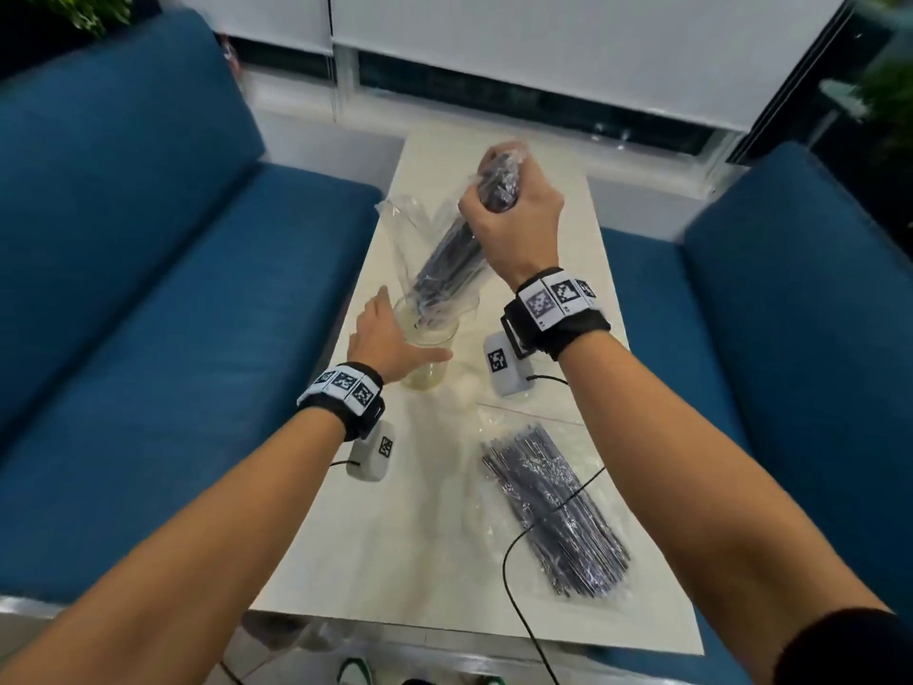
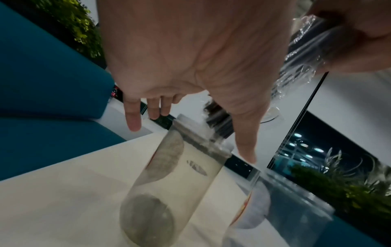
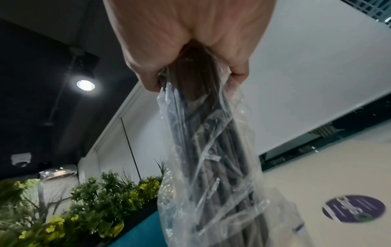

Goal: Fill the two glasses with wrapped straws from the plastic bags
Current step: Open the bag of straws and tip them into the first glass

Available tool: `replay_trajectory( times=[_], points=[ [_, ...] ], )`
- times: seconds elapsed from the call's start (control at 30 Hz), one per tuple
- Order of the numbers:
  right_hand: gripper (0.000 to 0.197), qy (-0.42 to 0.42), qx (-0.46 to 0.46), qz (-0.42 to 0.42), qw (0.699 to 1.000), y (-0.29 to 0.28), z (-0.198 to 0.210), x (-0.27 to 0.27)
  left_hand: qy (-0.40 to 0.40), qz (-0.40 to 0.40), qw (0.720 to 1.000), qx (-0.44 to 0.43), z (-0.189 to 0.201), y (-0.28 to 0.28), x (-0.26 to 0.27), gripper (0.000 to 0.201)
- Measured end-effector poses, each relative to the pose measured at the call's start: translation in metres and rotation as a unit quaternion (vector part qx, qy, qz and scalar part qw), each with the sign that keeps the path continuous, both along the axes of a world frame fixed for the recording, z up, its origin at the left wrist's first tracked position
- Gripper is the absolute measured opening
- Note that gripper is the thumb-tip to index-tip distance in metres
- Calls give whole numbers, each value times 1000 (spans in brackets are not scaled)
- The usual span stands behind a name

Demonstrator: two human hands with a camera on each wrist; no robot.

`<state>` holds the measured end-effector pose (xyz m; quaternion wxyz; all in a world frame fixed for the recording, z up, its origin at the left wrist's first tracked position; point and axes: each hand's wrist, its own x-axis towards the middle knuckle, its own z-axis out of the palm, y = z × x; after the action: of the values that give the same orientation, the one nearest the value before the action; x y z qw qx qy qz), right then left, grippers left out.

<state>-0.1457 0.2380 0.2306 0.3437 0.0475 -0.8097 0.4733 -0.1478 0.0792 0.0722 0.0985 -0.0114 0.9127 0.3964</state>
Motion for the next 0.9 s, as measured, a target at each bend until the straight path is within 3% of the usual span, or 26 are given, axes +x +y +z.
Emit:
replay_trajectory(
  times=[0.07, 0.17, 0.3, 0.5, 0.73, 0.83, 0.9],
  points=[
    [17, -29, 18, 1, 999, -2, -17, -10, 19, -2, 1000, -16, -16, 7, -16, 153],
    [17, -62, 33, 22, 997, -5, -31, -22, 39, -23, 998, -34, -54, 8, -43, 127],
    [15, -93, 47, 41, 994, -13, -36, -38, 67, -32, 997, -19, -48, 4, -38, 103],
    [40, -196, 168, 93, 962, -25, -28, -51, 83, -24, 996, 35, -16, 4, -7, 104],
    [75, -356, 176, 137, 908, -20, -16, -49, 74, -15, 996, 46, -12, 7, -5, 97],
    [64, -345, 224, 161, 897, -8, -7, -47, 70, -16, 996, 45, -15, 7, -9, 100],
    [56, -295, 245, 151, 911, -1, -4, -43, 73, -13, 996, 47, -21, 7, -11, 103]
  ],
)
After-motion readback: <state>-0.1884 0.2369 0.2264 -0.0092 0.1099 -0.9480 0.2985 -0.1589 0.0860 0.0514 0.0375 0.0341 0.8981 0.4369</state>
